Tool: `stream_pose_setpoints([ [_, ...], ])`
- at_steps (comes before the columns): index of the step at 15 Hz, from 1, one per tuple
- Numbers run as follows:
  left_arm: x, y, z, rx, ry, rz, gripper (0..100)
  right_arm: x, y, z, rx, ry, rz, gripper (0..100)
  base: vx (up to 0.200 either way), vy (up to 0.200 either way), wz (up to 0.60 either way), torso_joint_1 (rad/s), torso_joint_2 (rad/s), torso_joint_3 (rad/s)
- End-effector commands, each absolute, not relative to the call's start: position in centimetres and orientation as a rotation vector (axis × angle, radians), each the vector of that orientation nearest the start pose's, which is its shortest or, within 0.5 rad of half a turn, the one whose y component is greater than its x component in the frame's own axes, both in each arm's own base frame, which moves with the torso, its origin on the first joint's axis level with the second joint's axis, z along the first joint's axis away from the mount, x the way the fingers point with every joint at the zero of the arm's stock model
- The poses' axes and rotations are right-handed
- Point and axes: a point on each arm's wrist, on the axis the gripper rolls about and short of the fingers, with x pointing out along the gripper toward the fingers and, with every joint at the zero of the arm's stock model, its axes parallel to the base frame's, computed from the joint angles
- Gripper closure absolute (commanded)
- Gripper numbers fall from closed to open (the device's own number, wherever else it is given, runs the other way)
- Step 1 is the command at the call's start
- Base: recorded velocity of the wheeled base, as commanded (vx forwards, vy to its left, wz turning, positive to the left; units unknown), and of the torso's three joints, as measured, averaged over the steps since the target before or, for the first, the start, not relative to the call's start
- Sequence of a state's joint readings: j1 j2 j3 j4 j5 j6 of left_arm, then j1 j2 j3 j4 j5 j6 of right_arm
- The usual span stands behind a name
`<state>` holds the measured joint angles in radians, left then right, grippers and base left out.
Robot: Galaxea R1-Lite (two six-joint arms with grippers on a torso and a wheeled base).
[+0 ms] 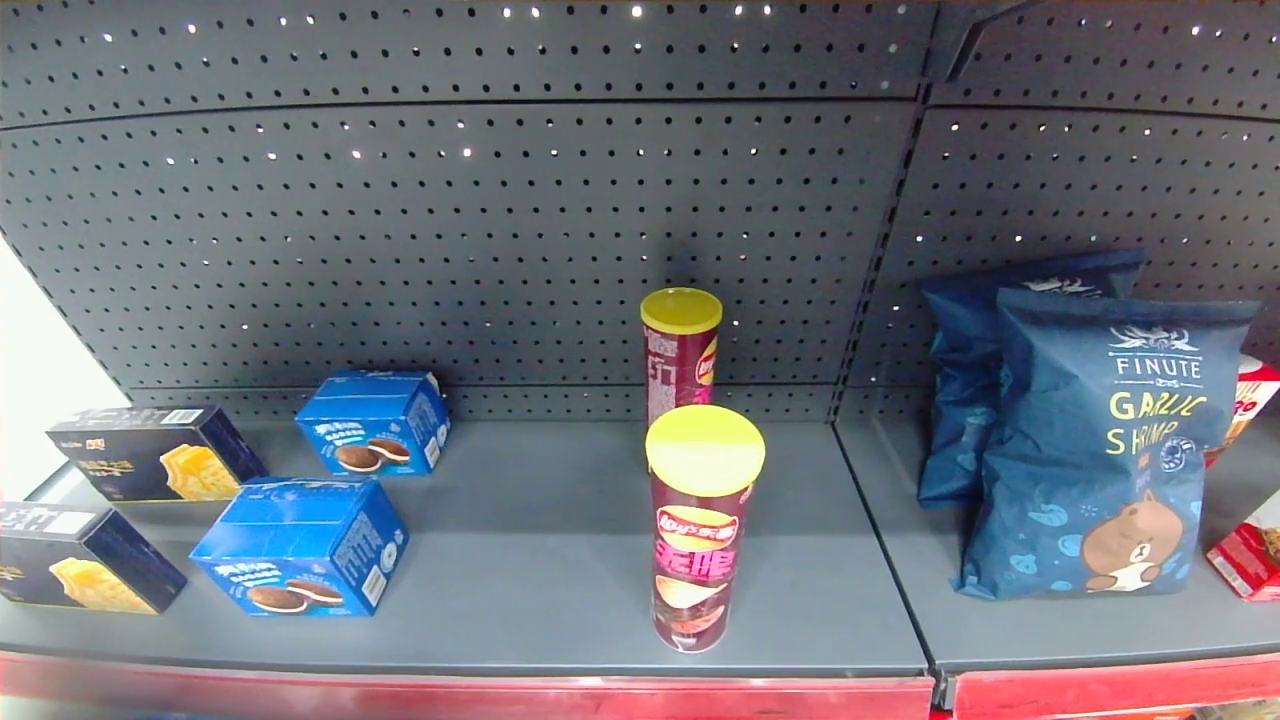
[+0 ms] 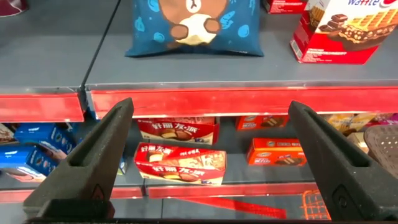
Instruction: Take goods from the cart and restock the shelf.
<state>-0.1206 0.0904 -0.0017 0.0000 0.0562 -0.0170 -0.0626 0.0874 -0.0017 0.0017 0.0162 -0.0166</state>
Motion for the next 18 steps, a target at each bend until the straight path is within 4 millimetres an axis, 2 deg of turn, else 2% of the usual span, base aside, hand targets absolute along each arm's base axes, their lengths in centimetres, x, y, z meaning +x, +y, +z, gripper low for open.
stream_pose_setpoints([
  [1, -1.55, 0.32, 7.77, -0.012, 0.092, -0.062, 0, -1.60, 0.14, 7.75, -0.013, 0.089, -0.045, 0, 0.000, 0.000, 0.00, 0.000, 0.00, 0.000],
  [18, -1.55, 0.32, 7.77, -0.012, 0.092, -0.060, 0, -1.60, 0.14, 7.75, -0.012, 0.089, -0.044, 0, 0.000, 0.000, 0.00, 0.000, 0.00, 0.000],
])
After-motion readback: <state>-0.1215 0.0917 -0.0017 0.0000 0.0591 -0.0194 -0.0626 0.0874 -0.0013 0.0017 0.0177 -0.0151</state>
